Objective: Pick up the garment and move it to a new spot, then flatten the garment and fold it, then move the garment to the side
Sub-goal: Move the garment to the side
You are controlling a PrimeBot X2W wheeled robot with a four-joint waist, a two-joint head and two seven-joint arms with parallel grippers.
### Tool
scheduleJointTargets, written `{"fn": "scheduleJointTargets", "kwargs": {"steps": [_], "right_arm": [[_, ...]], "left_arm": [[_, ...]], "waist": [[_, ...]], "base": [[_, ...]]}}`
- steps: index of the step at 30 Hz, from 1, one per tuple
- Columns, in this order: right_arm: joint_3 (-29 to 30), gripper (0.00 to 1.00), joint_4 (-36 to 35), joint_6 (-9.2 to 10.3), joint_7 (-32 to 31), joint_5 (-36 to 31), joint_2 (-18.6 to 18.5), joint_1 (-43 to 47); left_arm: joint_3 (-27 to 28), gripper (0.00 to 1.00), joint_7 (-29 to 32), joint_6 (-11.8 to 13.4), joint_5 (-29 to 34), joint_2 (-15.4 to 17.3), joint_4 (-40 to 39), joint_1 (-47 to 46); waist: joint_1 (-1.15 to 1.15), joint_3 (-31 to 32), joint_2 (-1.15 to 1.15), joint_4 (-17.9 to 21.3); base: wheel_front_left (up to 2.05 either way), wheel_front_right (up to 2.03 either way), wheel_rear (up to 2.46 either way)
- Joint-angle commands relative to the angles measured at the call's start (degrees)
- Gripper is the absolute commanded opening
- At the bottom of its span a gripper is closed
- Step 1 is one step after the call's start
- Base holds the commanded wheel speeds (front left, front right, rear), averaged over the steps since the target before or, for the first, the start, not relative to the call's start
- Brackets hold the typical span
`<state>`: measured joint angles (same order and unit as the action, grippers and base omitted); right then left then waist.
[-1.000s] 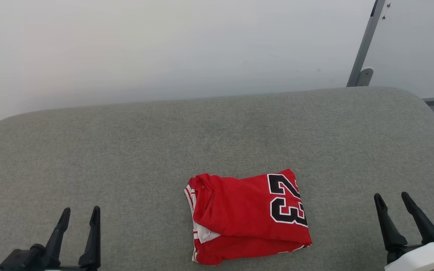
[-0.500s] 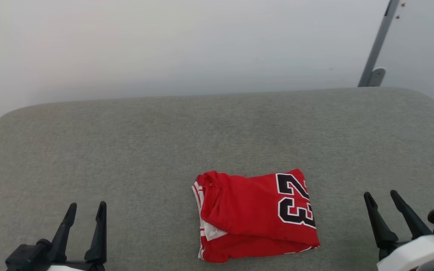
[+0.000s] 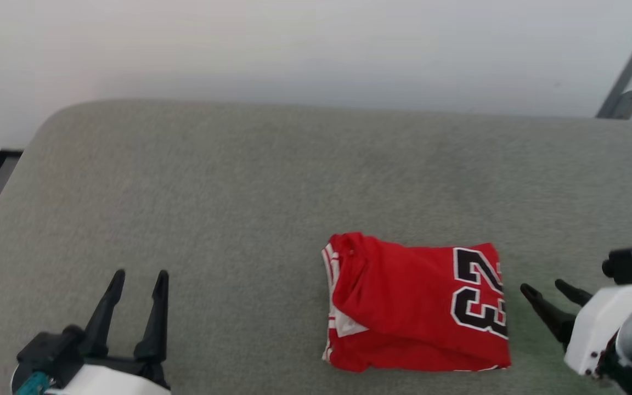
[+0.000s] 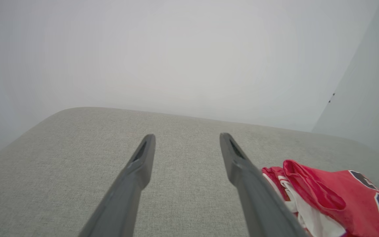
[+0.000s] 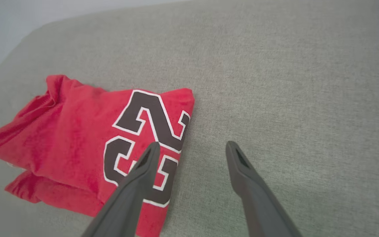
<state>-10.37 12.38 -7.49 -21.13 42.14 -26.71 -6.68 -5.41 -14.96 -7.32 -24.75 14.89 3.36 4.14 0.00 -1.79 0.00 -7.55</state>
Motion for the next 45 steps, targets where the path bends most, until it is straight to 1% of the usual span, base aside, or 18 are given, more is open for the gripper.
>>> {"fn": "scheduleJointTargets", "kwargs": {"steps": [1,6,11,12,16,17,20,21,22,26,31,32,38,42,45], "right_arm": [[-0.5,1.0,0.1,-0.01,-2.4,0.7,-0.7,-1.5],[-2.8,1.0,-0.2,-0.01,-10.6,1.7,-2.9,-4.7],[-5.3,1.0,2.0,-0.01,-17.7,2.2,-3.0,-6.6],[-5.3,1.0,2.0,-0.01,-17.7,2.2,-3.0,-6.6],[-8.1,1.0,4.8,-0.02,-23.0,2.6,-0.9,-7.5],[-8.5,1.0,5.5,-0.02,-24.0,3.2,0.1,-7.8],[-10.3,1.0,6.8,-0.16,-25.8,3.6,1.4,-8.8],[-10.7,0.36,6.7,-0.16,-25.8,3.7,1.6,-9.5],[-10.8,0.0,6.5,-0.16,-25.4,3.5,1.4,-10.2],[-9.4,0.0,5.6,-0.12,-24.2,3.5,-0.2,-12.2],[-7.5,0.0,3.3,0.05,-23.9,2.9,-2.8,-15.4],[-6.9,0.0,2.1,0.05,-23.8,2.4,-3.8,-16.2],[-4.9,0.0,0.5,0.0,-22.9,1.3,-6.8,-19.7],[-4.0,0.0,0.2,0.0,-21.8,0.9,-9.0,-22.5],[-3.2,0.0,0.8,0.0,-20.8,-0.2,-10.2,-25.0]], "left_arm": [[-0.3,1.0,-0.3,-0.2,-0.3,-0.1,-0.4,-1.4],[-1.7,1.0,-0.3,-0.2,-0.5,-0.9,-0.4,-3.8],[-3.2,1.0,-0.3,-0.2,-0.6,-1.5,0.3,-5.6],[-3.2,1.0,-0.3,-0.2,-0.6,-1.5,0.3,-5.6],[-3.7,1.0,-0.3,-0.2,-1.0,-1.9,0.8,-6.7],[-3.8,1.0,-0.3,-0.2,-1.2,-2.2,1.0,-6.8],[-4.1,1.0,-0.3,-0.2,-1.3,-2.3,1.3,-7.6],[-4.2,1.0,-0.3,-0.2,-1.5,-2.4,1.4,-7.9],[-4.1,1.0,-0.3,-0.2,-1.7,-2.5,1.4,-8.3],[-3.9,1.0,-0.3,-0.2,-2.4,-2.2,2.0,-9.8],[-4.0,1.0,-0.3,-0.2,-3.2,-1.3,2.1,-11.6],[-3.9,1.0,-0.3,-0.2,-3.6,-1.2,2.3,-12.6],[-5.5,1.0,-0.3,-0.2,-3.8,-0.6,1.8,-15.7],[-7.8,1.0,-0.3,-0.2,-3.0,-0.7,1.3,-18.2],[-9.9,1.0,-0.3,-0.2,-3.3,-0.1,1.6,-20.8]], "waist": [[0.0,-2.4,0.0,-2.1],[0.0,-5.7,0.0,-4.4],[0.0,-8.0,0.0,-6.2],[0.0,-8.0,0.0,-6.2],[0.0,-9.1,0.0,-6.9],[0.0,-9.3,0.0,-7.0],[0.0,-9.9,0.0,-7.2],[0.0,-10.1,0.0,-7.2],[0.0,-10.3,0.0,-7.2],[0.0,-10.8,0.0,-6.6],[0.0,-11.3,0.0,-4.3],[0.0,-11.7,0.0,-3.2],[0.0,-13.1,0.0,1.1],[0.0,-14.6,0.0,4.4],[0.0,-15.8,0.0,6.7]], "base": [[0.0,0.0,0.0],[0.0,0.0,0.0],[0.0,0.0,0.0],[0.0,0.0,0.0],[0.0,0.0,0.0],[0.0,0.0,0.0],[0.0,0.0,0.0],[0.0,0.0,0.0],[0.0,0.0,0.0],[0.0,0.0,0.0],[0.0,0.0,0.0],[0.0,0.0,0.0],[0.0,0.0,0.0],[0.0,0.0,0.0],[0.0,0.0,0.0]]}}
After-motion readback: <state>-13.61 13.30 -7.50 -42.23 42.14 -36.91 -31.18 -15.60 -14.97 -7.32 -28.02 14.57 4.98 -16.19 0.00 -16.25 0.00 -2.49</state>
